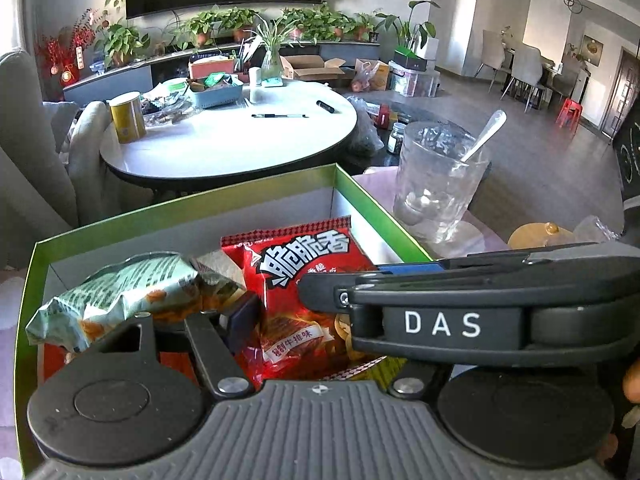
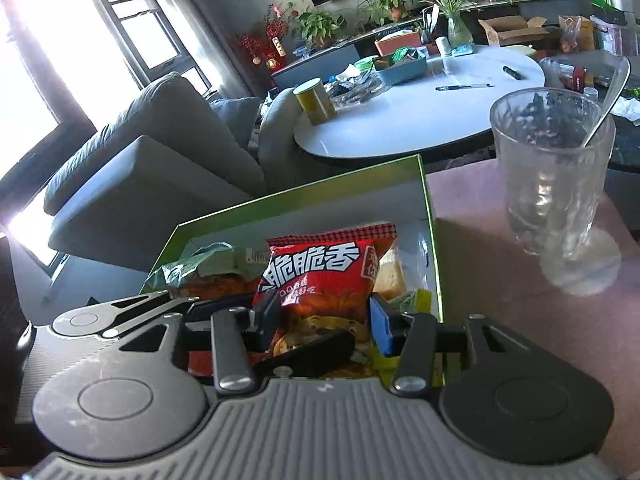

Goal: Organize snacks
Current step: 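Carry the red chip bag with both grippers over the green box, then drop the red chip bag into the box and open both grippers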

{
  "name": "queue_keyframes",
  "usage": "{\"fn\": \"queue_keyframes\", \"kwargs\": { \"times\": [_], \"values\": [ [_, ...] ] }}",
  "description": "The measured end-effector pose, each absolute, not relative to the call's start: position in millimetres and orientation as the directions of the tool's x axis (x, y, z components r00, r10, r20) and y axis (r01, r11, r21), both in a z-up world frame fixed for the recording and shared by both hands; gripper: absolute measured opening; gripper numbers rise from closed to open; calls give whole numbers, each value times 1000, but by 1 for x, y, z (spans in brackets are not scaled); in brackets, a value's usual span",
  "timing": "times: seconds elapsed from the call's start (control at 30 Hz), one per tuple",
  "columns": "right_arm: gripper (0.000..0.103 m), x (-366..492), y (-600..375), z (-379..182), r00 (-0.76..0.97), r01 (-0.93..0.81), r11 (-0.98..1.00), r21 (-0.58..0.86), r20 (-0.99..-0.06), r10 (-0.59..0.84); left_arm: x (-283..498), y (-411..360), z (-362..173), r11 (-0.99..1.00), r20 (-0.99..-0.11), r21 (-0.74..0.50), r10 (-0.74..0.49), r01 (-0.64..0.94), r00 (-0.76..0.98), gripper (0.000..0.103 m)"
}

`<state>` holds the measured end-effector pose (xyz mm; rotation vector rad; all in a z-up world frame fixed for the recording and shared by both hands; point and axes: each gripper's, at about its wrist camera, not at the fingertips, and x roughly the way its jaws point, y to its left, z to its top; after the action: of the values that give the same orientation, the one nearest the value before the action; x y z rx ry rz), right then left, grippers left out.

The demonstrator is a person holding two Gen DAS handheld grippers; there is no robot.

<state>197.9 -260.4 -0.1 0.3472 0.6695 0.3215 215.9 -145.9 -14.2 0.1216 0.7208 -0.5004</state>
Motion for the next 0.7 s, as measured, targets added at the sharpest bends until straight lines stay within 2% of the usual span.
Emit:
{"fn": "queue_keyframes", "kwargs": {
  "times": [0.07,0.13,0.37,0.43,0.7],
  "values": [
    [34,201,-263,1,752,-163,899,406,-538,380,214,-145,-11,878,-648,-54,-394,476,652,67],
    [34,197,-268,4,780,-150,903,402,-514,358,210,-143,-6,875,-634,-49,-400,482,662,72],
    [36,176,-282,24,810,-190,890,415,-446,381,186,-139,18,873,-590,-10,-400,488,702,79],
    [36,169,-284,28,811,-198,891,410,-441,383,177,-134,24,877,-575,-5,-396,480,716,85],
    [45,134,-299,38,817,-209,882,423,-420,395,141,-92,40,930,-546,-12,-314,367,777,86]
  ]
}}
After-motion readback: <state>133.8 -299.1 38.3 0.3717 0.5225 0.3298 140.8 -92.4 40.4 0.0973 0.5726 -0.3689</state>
